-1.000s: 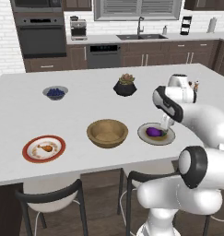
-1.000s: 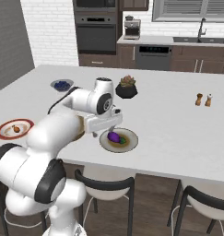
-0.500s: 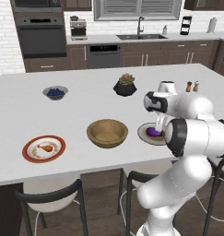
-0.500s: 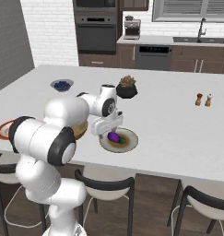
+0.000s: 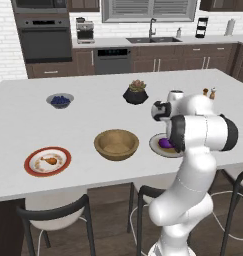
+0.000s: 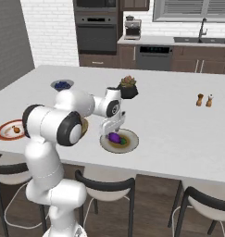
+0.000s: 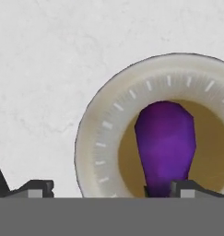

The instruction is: Pick the chicken drumstick and eggplant from their plates and place them in the bowl. Then put the bowl in the fridge.

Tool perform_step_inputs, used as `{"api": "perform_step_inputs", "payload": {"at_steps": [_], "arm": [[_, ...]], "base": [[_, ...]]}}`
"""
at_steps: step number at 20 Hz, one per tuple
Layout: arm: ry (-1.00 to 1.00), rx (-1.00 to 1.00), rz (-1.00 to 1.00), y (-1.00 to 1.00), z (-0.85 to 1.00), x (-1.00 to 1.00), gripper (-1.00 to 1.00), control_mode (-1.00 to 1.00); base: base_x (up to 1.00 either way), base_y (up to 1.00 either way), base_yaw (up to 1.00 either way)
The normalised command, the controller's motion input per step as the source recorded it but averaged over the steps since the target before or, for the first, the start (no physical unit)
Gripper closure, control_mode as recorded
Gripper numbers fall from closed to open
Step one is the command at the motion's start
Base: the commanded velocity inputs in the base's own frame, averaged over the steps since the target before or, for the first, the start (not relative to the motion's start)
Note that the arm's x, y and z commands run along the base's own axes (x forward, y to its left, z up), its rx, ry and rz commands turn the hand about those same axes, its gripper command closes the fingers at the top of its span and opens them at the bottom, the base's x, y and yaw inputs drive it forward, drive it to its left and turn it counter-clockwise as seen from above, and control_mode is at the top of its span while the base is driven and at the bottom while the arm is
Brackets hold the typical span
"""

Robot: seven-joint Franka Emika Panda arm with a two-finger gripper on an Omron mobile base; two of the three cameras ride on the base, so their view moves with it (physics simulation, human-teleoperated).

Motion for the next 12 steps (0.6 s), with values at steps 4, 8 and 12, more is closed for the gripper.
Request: {"api": "perform_step_inputs", "payload": {"at_steps": [4,8,12], "arm": [[0.0,0.0,0.05,-0.08,-0.22,0.34,-1.0,-1.0],[0.0,0.0,0.03,0.0,-0.24,0.23,-1.0,-1.0],[0.01,0.0,0.0,0.0,-0.23,0.21,-1.0,-1.0]], "base": [[0.0,0.0,0.0],[0.0,0.0,0.0],[0.0,0.0,0.0]]}}
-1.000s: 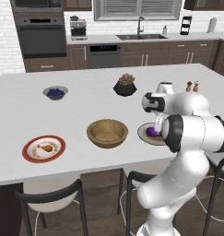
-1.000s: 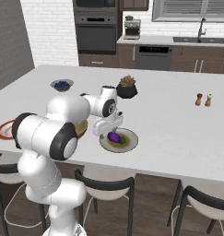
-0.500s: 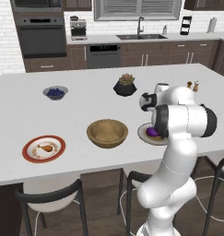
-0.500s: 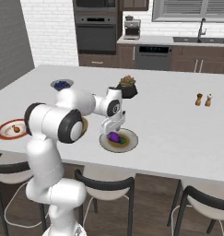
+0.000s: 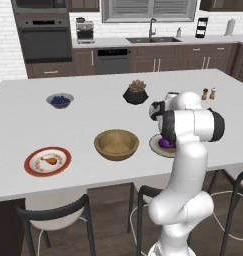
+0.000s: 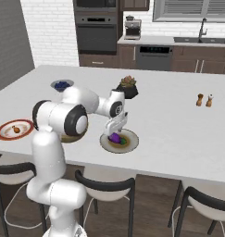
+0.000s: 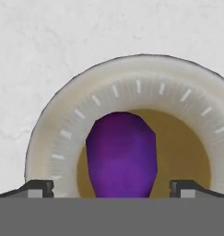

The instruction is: Pick the chicken drumstick and eggplant from their plates and place them in the bowl. Then put the bowl in the fridge.

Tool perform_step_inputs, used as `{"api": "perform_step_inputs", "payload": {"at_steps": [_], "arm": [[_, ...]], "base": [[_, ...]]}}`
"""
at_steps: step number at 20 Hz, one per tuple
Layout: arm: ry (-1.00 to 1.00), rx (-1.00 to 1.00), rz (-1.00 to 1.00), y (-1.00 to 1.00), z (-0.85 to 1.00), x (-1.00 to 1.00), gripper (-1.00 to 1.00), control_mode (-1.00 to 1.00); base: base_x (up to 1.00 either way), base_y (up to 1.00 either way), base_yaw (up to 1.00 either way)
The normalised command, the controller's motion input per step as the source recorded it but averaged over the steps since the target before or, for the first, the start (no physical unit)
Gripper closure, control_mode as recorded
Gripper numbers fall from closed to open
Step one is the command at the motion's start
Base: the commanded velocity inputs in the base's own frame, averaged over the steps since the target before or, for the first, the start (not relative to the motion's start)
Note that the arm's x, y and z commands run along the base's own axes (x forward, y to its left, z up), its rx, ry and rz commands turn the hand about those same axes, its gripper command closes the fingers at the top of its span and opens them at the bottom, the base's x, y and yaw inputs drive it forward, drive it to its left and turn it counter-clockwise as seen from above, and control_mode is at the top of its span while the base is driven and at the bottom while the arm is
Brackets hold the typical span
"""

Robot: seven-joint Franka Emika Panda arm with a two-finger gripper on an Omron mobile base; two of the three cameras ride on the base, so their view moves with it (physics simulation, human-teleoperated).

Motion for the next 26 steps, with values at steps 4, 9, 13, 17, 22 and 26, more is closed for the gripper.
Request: {"api": "perform_step_inputs", "payload": {"at_steps": [4,9,13,17,22,26], "arm": [[0.04,0.0,0.0,0.0,-0.35,0.04,-1.0,-1.0],[0.02,0.0,0.0,0.0,-0.4,0.14,-1.0,-1.0],[0.0,0.0,0.01,0.0,-0.37,0.14,-1.0,-1.0],[0.0,0.0,0.0,0.0,-0.33,0.01,1.0,-1.0],[0.0,0.02,0.02,0.0,-0.16,-0.2,1.0,-1.0],[-0.08,0.01,0.0,0.0,0.13,-0.57,1.0,-1.0]], "base": [[0.0,0.0,0.0],[0.0,0.0,0.0],[0.0,0.0,0.0],[0.0,0.0,0.0],[0.0,0.0,0.0],[0.0,0.0,0.0]]}}
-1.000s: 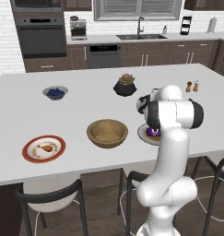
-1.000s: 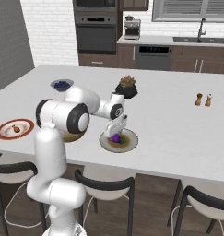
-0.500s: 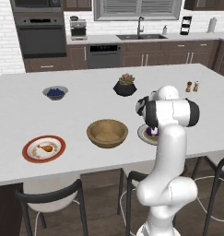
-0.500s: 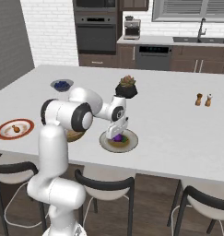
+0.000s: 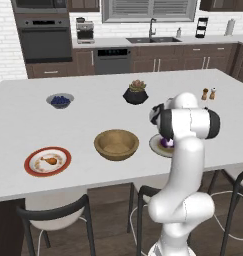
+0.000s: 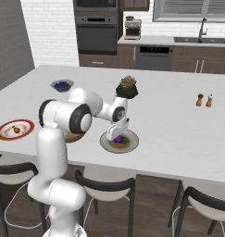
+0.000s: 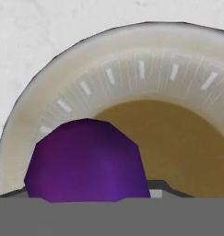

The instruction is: Pick the chicken drumstick and eggplant from their plates and place them in the bowl. Then put the bowl in the fridge.

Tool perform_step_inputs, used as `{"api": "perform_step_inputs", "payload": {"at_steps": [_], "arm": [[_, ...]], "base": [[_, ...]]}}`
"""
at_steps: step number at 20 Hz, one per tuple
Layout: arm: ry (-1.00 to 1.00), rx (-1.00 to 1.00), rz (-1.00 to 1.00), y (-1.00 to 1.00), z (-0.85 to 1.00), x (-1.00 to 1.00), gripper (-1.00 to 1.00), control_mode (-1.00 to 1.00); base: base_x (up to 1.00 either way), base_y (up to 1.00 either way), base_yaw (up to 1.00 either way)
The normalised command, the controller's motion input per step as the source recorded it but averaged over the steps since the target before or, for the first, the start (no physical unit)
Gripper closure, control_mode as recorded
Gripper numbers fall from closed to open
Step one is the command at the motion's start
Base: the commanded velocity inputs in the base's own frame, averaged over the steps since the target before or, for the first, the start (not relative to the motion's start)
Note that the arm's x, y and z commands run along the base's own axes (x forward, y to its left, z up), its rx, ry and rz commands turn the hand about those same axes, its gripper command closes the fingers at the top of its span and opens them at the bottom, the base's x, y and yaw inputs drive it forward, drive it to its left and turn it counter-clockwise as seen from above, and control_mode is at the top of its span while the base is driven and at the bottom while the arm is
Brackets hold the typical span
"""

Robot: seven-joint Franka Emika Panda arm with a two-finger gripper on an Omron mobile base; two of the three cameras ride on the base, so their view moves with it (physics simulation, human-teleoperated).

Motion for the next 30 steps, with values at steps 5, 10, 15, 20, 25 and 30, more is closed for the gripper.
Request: {"api": "perform_step_inputs", "payload": {"at_steps": [5,10,15,20,25,30], "arm": [[-0.11,0.0,-0.01,0.02,0.6,-0.71,1.0,-1.0],[-0.03,0.0,-0.1,0.55,0.8,-0.17,1.0,-1.0],[0.03,0.1,-0.17,0.42,0.66,-0.03,1.0,-1.0],[0.08,0.14,-0.27,0.51,0.28,-0.1,1.0,-1.0],[0.03,0.05,-0.34,0.7,0.0,-0.03,1.0,-1.0],[0.0,-0.12,-0.24,0.87,0.05,0.18,1.0,-1.0]], "base": [[0.0,0.0,0.0],[0.0,0.0,0.0],[0.0,0.0,0.0],[0.0,0.0,0.0],[0.0,0.0,0.0],[0.0,0.0,0.0]]}}
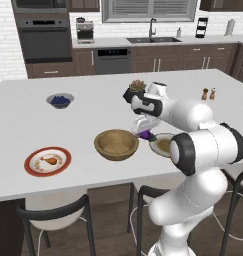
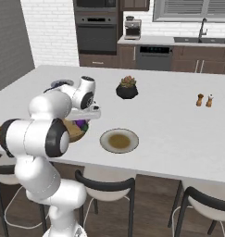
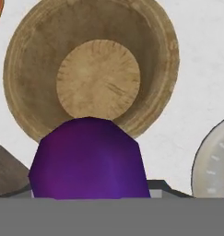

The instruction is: Pick the chicken drumstick and eggplant from their plates and place them in the bowl. Then put the bowl in the fridge.

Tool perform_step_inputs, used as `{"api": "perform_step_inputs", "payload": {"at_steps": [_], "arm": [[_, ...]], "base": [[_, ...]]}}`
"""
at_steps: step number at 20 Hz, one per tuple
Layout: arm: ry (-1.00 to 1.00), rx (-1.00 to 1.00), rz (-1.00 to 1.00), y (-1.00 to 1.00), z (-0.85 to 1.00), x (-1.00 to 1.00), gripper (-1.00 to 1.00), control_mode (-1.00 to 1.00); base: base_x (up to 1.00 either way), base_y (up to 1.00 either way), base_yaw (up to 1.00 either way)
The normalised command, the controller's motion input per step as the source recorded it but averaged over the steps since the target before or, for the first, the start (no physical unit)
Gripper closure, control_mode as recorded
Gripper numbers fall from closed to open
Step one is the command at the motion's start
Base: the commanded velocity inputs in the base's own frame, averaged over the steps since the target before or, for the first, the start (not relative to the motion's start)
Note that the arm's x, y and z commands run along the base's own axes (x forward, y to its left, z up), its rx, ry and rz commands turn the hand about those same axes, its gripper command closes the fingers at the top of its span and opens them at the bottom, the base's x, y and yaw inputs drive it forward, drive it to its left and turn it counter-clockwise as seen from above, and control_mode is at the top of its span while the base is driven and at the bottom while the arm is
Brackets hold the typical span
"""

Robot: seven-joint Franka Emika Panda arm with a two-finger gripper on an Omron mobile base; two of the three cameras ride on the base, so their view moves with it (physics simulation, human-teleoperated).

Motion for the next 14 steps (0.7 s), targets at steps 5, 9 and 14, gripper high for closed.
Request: {"api": "perform_step_inputs", "payload": {"at_steps": [5,9,14], "arm": [[0.01,-0.1,-0.14,0.6,0.01,0.55,1.0,-1.0],[0.04,-0.04,-0.07,0.37,-0.36,0.69,1.0,-1.0],[0.05,0.0,0.0,0.09,-0.68,0.31,1.0,-1.0]], "base": [[0.0,0.0,0.0],[0.0,0.0,0.0],[0.0,0.0,0.0]]}}
